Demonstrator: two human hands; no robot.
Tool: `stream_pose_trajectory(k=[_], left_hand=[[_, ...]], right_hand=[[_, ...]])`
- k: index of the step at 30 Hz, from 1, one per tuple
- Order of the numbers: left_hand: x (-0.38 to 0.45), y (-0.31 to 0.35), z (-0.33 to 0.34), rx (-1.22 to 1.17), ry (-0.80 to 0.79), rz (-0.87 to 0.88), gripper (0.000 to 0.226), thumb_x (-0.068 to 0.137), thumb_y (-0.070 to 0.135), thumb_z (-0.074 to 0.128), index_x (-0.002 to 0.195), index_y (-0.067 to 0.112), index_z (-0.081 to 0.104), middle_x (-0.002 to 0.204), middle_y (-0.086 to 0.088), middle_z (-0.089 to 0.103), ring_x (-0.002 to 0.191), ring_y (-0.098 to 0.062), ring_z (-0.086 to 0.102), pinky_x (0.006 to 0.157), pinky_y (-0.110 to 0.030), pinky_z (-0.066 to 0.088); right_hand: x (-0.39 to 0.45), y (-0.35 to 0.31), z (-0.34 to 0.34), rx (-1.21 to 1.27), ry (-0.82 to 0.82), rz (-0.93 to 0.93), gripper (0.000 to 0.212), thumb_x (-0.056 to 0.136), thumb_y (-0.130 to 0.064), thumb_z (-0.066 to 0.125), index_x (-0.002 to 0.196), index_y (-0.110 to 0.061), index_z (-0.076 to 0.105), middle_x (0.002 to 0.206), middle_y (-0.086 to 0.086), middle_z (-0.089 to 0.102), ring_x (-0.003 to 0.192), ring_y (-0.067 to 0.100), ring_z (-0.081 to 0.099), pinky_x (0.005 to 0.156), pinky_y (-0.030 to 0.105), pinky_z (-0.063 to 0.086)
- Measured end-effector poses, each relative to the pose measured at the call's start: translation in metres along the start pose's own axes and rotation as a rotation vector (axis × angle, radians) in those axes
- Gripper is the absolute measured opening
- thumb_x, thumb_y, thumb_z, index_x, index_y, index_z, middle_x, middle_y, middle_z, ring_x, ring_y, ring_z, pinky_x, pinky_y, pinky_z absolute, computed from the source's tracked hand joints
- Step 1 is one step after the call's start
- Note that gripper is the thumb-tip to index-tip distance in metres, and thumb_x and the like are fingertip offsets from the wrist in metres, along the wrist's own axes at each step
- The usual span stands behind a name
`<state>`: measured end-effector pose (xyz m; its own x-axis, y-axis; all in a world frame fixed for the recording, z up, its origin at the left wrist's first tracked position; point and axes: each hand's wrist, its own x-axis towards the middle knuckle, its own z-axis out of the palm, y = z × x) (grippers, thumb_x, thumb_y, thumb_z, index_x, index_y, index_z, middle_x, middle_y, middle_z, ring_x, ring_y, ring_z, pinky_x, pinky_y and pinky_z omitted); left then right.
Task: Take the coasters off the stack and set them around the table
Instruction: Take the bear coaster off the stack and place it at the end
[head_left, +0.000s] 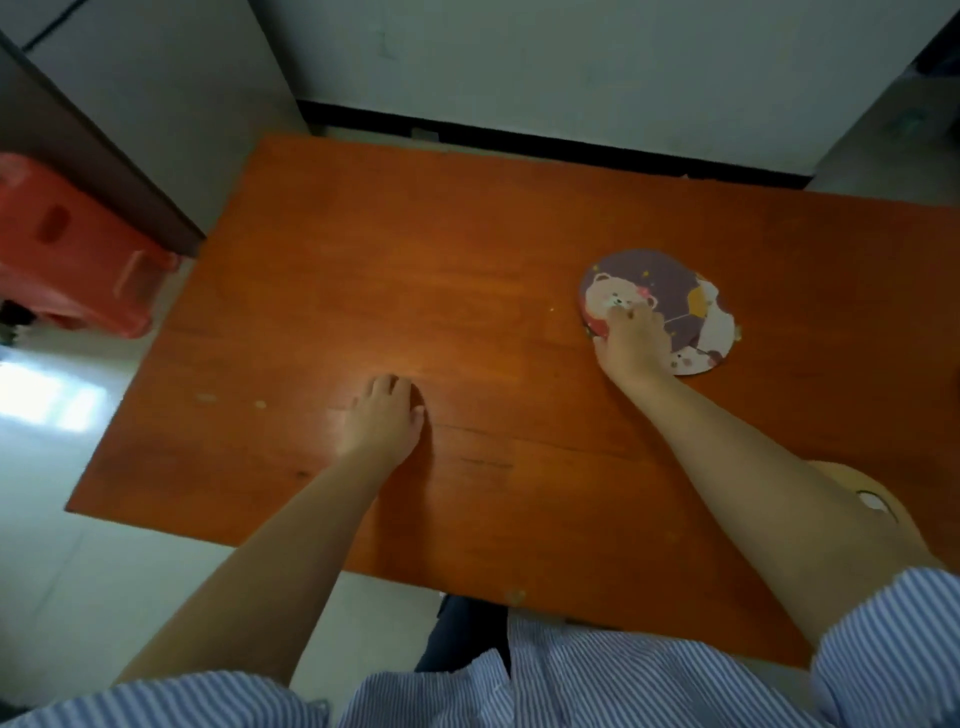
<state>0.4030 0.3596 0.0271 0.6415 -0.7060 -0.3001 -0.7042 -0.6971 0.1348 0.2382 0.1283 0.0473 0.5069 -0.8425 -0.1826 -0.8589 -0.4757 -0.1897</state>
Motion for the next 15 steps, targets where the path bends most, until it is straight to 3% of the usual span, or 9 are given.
stream_pose_trajectory(k=[3, 7, 11, 15], left_hand=[[0.012, -0.026, 0.008, 0.001, -0.017, 0.111, 0.049, 0.091, 0.041, 0.043, 0.132, 0.014, 0.038, 0.147, -0.011, 0.033, 0.136, -0.029, 0.027, 0.111, -0.044, 0.028], [0.009, -0.046, 0.030, -0.025, 0.025, 0.225, 0.055, 0.093, 0.046, 0.034, 0.139, 0.018, 0.029, 0.154, -0.009, 0.022, 0.144, -0.023, 0.012, 0.116, -0.040, 0.005], [0.008, -0.050, 0.037, -0.011, 0.063, 0.222, 0.055, 0.092, 0.048, 0.032, 0.139, 0.020, 0.029, 0.154, -0.006, 0.023, 0.144, -0.020, 0.011, 0.114, -0.036, 0.000], [0.008, -0.049, 0.037, -0.001, 0.069, 0.226, 0.054, 0.092, 0.047, 0.032, 0.138, 0.020, 0.031, 0.153, -0.007, 0.025, 0.143, -0.021, 0.015, 0.115, -0.037, 0.003]], right_hand=[[0.003, 0.000, 0.010, -0.011, -0.022, 0.157, 0.047, 0.089, -0.031, 0.056, 0.127, -0.006, 0.044, 0.138, 0.024, 0.038, 0.125, 0.041, 0.036, 0.100, 0.051, 0.040], [0.010, 0.007, 0.011, -0.107, -0.011, 0.119, 0.047, 0.088, -0.037, 0.057, 0.121, -0.005, 0.050, 0.130, 0.024, 0.045, 0.118, 0.041, 0.043, 0.091, 0.048, 0.047], [0.022, 0.016, 0.005, -0.190, -0.038, 0.030, 0.049, 0.082, -0.047, 0.062, 0.107, -0.005, 0.059, 0.118, 0.021, 0.057, 0.106, 0.039, 0.054, 0.076, 0.040, 0.052], [0.028, 0.018, 0.001, -0.206, -0.042, -0.003, 0.048, 0.079, -0.050, 0.064, 0.099, -0.007, 0.059, 0.099, 0.019, 0.064, 0.093, 0.036, 0.058, 0.058, 0.032, 0.039]])
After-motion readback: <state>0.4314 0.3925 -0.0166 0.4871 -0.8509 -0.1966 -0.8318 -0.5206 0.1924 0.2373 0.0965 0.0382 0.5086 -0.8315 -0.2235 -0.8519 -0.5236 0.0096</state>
